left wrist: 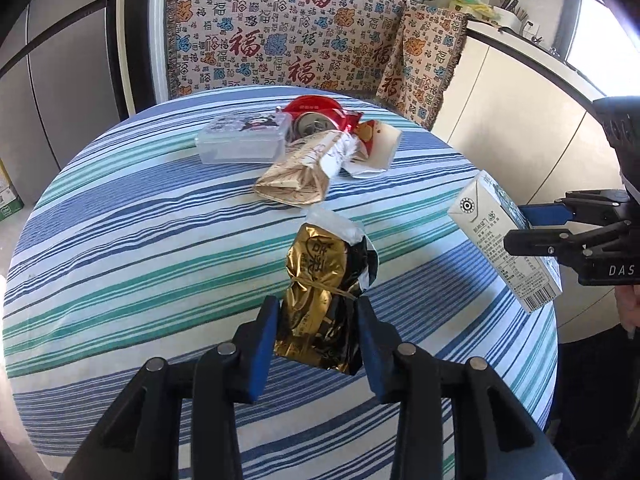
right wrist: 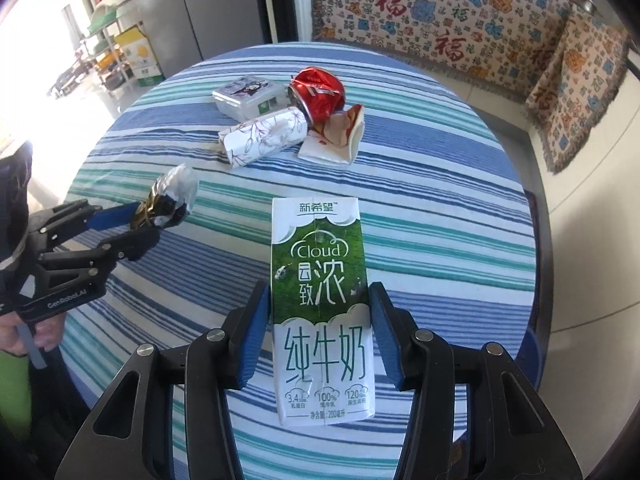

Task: Collect trash
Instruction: 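Carry the gold wrapper and milk carton over the blue basket while opening both tools, then move both tools back over the table toward the floral paper wrapper, then grasp the floral paper wrapper with the left tool and lift it, then hold the floral wrapper in the left tool while the right tool grasps the cream-red snack wrapper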

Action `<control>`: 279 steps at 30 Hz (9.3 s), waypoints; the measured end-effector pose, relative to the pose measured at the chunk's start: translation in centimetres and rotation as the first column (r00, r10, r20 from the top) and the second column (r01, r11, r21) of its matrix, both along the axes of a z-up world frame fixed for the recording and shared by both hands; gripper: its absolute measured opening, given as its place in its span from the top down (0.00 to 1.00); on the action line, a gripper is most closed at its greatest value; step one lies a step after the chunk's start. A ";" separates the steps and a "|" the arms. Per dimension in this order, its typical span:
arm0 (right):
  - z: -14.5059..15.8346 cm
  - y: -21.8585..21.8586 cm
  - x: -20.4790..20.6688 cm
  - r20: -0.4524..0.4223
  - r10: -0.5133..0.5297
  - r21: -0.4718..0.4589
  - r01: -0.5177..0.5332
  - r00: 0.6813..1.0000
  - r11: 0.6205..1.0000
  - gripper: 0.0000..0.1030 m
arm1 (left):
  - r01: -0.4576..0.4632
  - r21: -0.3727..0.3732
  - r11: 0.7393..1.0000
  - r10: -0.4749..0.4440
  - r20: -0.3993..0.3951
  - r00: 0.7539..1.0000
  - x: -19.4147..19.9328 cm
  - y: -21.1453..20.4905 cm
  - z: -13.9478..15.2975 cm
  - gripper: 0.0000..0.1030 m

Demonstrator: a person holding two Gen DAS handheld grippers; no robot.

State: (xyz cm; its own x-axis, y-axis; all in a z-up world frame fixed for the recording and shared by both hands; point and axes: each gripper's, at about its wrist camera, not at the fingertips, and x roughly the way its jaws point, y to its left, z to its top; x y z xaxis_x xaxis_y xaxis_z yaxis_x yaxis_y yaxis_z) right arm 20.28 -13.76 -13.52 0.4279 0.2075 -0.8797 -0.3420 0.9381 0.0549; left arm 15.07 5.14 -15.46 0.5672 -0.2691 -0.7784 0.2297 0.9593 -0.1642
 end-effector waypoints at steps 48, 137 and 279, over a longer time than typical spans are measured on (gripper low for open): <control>-6.3 -39.5 -4.8 -0.042 -0.627 0.163 0.625 0.778 0.764 0.50 | 0.382 -0.091 0.920 -0.390 -0.098 0.916 8.3 -41.9 -4.6 0.62; -5.3 -2.2 3.0 0.126 -0.138 0.029 0.136 0.982 0.990 0.01 | 0.021 0.128 0.992 -0.031 0.073 0.997 7.3 -1.0 -0.7 0.28; -0.4 -2.7 4.2 0.037 -0.111 0.158 0.104 0.993 0.982 0.94 | -0.017 -0.078 0.997 0.023 0.080 0.997 0.2 -0.8 0.4 0.82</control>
State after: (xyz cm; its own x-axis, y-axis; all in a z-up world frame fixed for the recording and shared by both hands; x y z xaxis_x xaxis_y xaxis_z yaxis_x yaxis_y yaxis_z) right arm 24.47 -16.50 -13.94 0.4936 0.2914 -0.8194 -0.2452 0.9506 0.1903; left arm 15.29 4.38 -15.04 0.6331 -0.3142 -0.7075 0.2259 0.9491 -0.2193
